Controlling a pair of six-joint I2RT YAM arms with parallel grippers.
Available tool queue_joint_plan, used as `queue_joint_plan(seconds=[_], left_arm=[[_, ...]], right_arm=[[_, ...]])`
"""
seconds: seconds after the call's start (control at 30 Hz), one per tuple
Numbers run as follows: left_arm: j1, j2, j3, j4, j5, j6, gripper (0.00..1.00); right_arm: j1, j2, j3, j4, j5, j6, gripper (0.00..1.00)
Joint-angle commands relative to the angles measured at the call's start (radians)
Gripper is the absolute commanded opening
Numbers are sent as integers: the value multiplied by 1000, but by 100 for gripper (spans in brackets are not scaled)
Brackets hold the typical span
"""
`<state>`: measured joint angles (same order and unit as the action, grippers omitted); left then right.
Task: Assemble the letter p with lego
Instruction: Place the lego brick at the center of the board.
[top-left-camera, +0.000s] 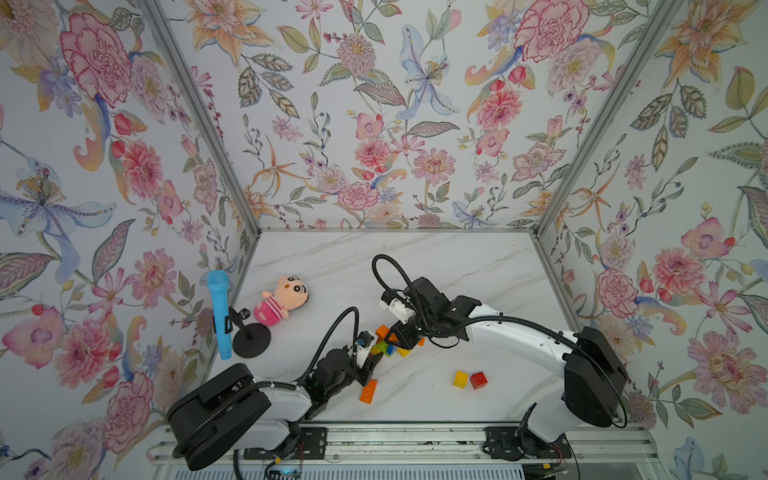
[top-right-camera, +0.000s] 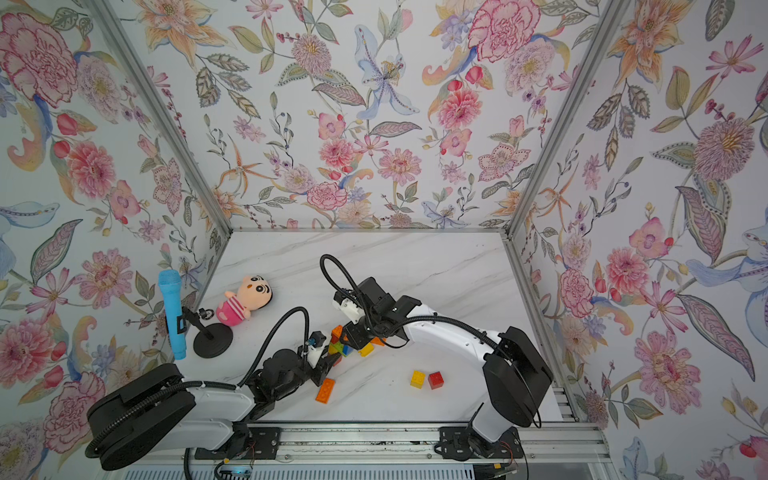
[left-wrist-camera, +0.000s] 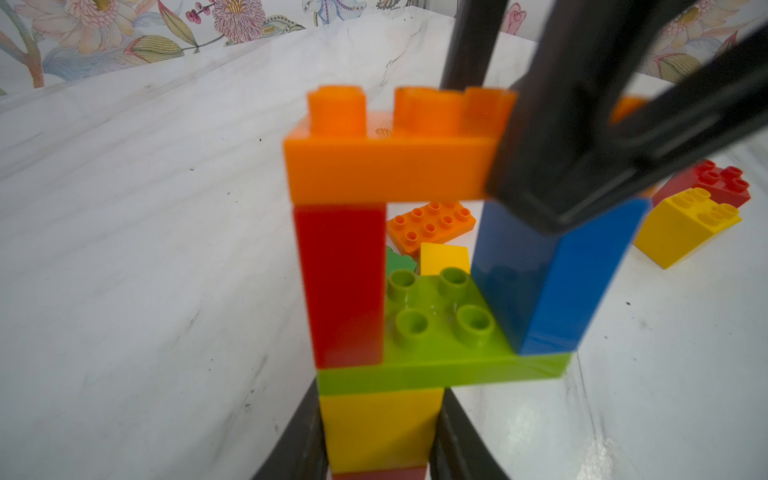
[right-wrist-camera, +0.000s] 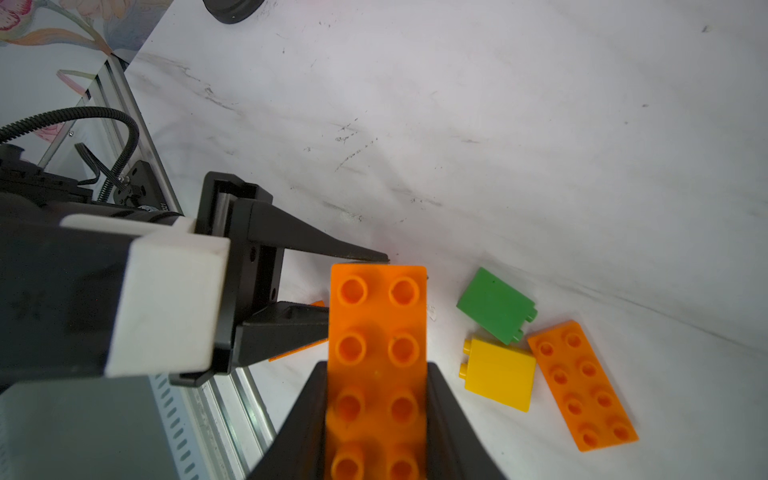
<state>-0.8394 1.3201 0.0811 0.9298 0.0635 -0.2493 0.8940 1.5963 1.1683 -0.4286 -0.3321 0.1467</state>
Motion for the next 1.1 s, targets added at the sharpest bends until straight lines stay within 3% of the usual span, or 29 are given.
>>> queue_joint_plan(seconds=[0.0,0.6,1.07], left_arm=[[-1,-21,-1,31,2,19,33],[0,-29,6,6,-52,-2,31],[38,-82,84,-221,-98,-82,30]], right_arm=[[6,5,-16,10,8,-18,34],[31,-19,-14,34,131,-11,62],[-18,-157,-70,73,237,15,74]])
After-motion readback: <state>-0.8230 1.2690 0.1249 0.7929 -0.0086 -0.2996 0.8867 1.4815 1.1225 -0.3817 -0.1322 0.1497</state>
